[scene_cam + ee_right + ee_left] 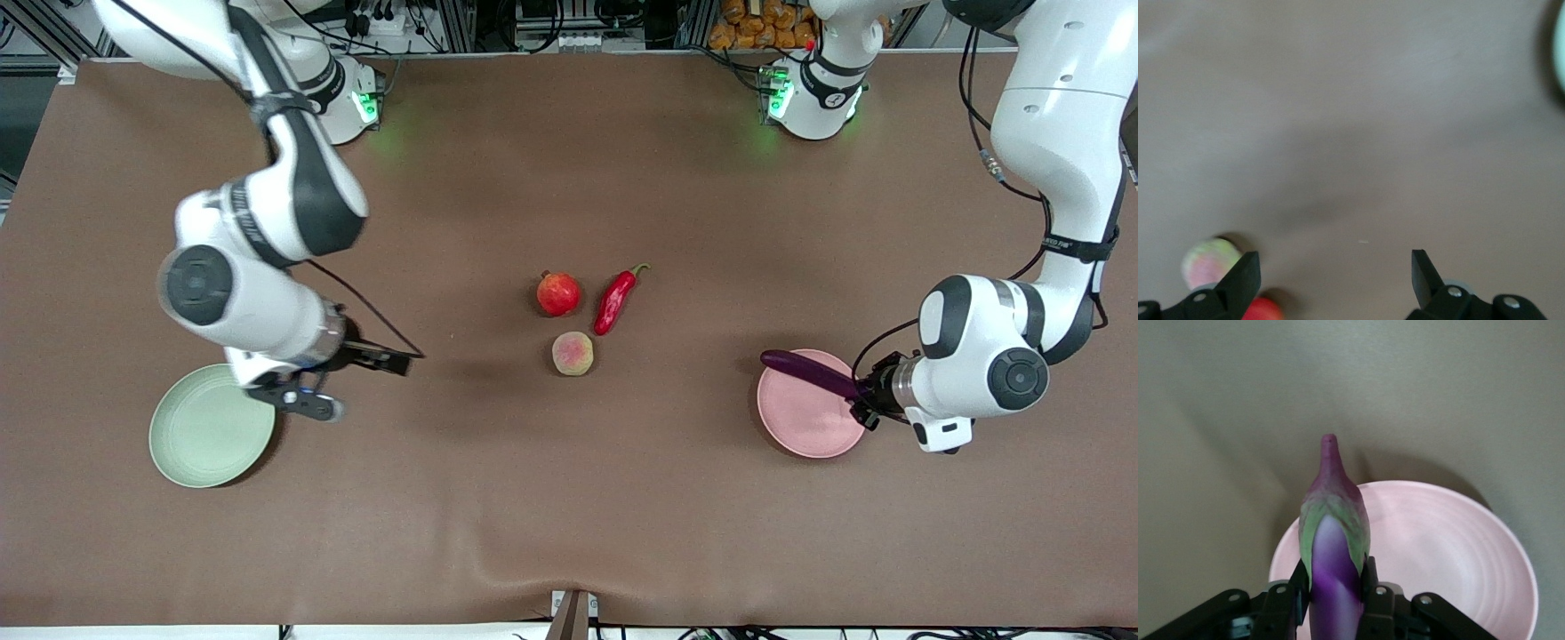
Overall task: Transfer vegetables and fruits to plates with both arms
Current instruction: 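Carry the eggplant toward the pink plate while the right gripper reaches the peach, then grasp the peach with the right gripper while the left gripper releases the eggplant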
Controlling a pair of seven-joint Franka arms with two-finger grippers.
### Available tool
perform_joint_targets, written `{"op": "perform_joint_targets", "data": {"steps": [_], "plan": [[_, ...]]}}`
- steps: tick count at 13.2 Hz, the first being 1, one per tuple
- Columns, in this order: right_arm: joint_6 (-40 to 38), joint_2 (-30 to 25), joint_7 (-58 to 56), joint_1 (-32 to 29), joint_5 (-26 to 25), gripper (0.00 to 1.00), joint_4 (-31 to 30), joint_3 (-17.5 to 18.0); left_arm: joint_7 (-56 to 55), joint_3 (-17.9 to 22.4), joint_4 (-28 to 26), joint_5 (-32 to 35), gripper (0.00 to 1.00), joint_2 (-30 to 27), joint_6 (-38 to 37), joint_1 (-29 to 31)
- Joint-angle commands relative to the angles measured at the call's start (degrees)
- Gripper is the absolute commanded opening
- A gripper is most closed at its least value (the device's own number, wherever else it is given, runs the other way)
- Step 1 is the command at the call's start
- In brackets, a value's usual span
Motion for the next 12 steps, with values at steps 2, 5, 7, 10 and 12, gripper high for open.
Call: {"op": "perform_joint_targets", "data": {"steps": [2, 5, 7, 10, 12], "plan": [[10.6, 9.5, 15.3, 3.5, 1.0, 1.0, 7.0, 3.2, 0.2, 0.0, 2.4, -0.4, 0.0, 2.0, 1.4, 0.2], [20.8, 13.7, 17.7, 7.4, 0.9, 1.0, 7.0, 4.3, 0.5, 0.0, 2.3, -0.3, 0.67, 2.1, 1.3, 0.2], [22.8, 15.8, 20.3, 9.5, 0.7, 1.0, 7.0, 4.3, 0.2, 0.0, 2.4, -0.8, 1.0, 1.3, 0.9, 0.2], [22.7, 18.0, 20.6, 13.9, -1.1, 1.0, 6.7, 4.2, 0.0, -1.2, 2.9, -1.4, 1.0, -1.4, -4.4, 0.0], [22.5, 19.1, 20.8, 15.1, -1.3, 1.0, 6.7, 4.2, -0.4, -4.2, 3.3, -6.0, 1.0, -3.1, -7.5, -0.1]]}}
